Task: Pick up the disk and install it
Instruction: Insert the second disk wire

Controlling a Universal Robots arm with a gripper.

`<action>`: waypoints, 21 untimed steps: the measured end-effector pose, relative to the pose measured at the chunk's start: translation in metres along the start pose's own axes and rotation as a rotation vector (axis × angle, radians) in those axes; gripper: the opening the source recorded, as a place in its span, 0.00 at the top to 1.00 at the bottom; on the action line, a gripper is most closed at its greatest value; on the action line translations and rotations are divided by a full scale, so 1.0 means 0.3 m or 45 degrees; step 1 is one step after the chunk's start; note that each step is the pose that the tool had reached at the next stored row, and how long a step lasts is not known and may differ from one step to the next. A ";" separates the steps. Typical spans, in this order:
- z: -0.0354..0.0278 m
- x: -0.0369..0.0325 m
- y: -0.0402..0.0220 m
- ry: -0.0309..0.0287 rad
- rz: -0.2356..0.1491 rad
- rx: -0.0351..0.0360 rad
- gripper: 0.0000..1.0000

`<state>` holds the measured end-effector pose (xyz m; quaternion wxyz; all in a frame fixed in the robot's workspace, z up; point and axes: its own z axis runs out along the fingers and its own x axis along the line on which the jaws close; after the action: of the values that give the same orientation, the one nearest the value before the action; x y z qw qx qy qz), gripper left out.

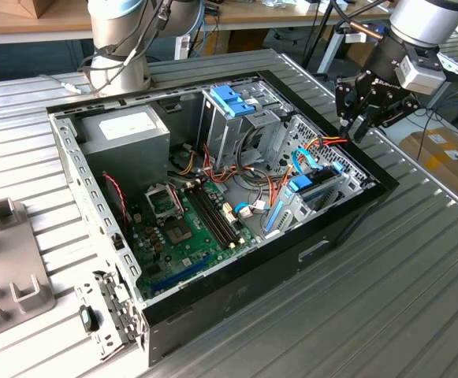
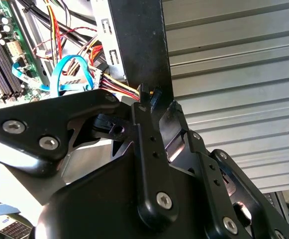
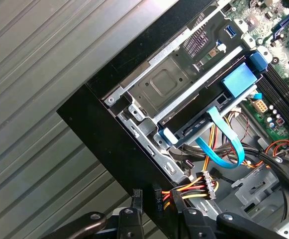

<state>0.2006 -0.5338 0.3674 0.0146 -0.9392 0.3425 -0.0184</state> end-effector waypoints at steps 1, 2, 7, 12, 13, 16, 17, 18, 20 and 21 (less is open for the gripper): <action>0.000 0.000 0.000 0.0000 0.000 -0.0001 0.64; 0.000 0.000 0.000 0.0000 0.000 0.0000 0.64; 0.000 0.000 0.000 0.0000 0.000 0.0000 0.73; 0.000 0.000 0.000 0.0000 0.000 0.0000 0.73; 0.000 0.000 0.000 0.0000 -0.001 0.0000 0.73; 0.000 -0.001 0.000 -0.0010 -0.025 0.0009 0.73; 0.000 -0.001 0.000 -0.0015 -0.039 0.0011 0.73; 0.000 -0.001 0.001 -0.0018 -0.048 0.0012 0.73; 0.000 -0.001 0.001 -0.0022 -0.060 0.0015 0.73; 0.000 -0.001 0.001 -0.0022 -0.060 0.0015 0.73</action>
<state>0.2003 -0.5337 0.3674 0.0150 -0.9470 0.3203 -0.0182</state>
